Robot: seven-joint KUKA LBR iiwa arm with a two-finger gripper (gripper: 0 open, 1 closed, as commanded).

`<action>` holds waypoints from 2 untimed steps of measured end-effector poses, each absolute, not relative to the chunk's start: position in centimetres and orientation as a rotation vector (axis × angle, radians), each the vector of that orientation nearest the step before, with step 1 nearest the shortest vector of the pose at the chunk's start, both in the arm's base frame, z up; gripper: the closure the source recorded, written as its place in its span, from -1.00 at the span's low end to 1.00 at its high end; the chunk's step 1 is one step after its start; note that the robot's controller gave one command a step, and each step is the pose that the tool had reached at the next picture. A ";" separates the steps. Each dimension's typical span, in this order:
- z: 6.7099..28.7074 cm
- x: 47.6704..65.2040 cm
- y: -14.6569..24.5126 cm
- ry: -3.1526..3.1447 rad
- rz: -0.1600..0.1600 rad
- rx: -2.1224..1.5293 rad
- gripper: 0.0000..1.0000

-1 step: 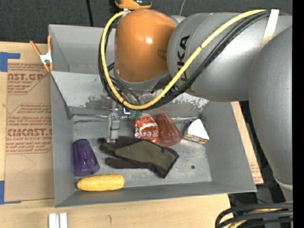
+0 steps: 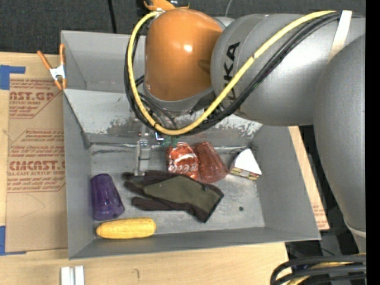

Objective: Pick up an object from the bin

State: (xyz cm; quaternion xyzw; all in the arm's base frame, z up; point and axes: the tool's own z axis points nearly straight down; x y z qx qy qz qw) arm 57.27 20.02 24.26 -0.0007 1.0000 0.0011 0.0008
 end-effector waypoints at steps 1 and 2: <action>19.6 53.4 18.3 3.134 0.003 -0.104 -1.00; 15.4 52.0 19.1 3.111 0.000 -0.423 -1.00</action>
Offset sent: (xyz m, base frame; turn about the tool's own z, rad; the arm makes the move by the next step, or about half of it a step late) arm -0.0611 0.0043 -0.1261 -0.4447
